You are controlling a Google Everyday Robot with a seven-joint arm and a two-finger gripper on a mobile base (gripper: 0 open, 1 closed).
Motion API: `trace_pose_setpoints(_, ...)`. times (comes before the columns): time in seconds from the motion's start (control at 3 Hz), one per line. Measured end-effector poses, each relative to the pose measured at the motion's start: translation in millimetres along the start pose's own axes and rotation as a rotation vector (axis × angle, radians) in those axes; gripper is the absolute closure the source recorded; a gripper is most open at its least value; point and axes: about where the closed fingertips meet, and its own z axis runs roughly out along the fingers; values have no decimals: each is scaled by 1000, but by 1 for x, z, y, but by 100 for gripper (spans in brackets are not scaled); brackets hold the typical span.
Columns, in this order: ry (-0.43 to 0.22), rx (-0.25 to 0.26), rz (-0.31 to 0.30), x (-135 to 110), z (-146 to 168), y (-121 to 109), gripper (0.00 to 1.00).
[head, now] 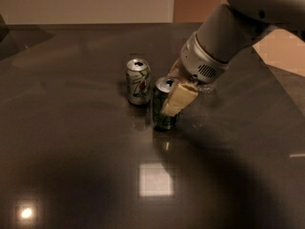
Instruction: Move green can near 7up can
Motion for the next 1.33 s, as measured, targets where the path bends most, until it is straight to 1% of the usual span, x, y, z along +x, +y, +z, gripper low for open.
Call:
trace_pose_setpoints(0.33, 17, 22, 20, -7, 14, -11, 82)
trace_pose_setpoints(0.67, 41, 30, 42, -9, 27, -22, 59)
trace_pose_setpoints(1.0, 48, 35, 65, -10, 34, -32, 36)
trace_pose_setpoints(1.33, 48, 35, 66, -10, 34, -32, 12)
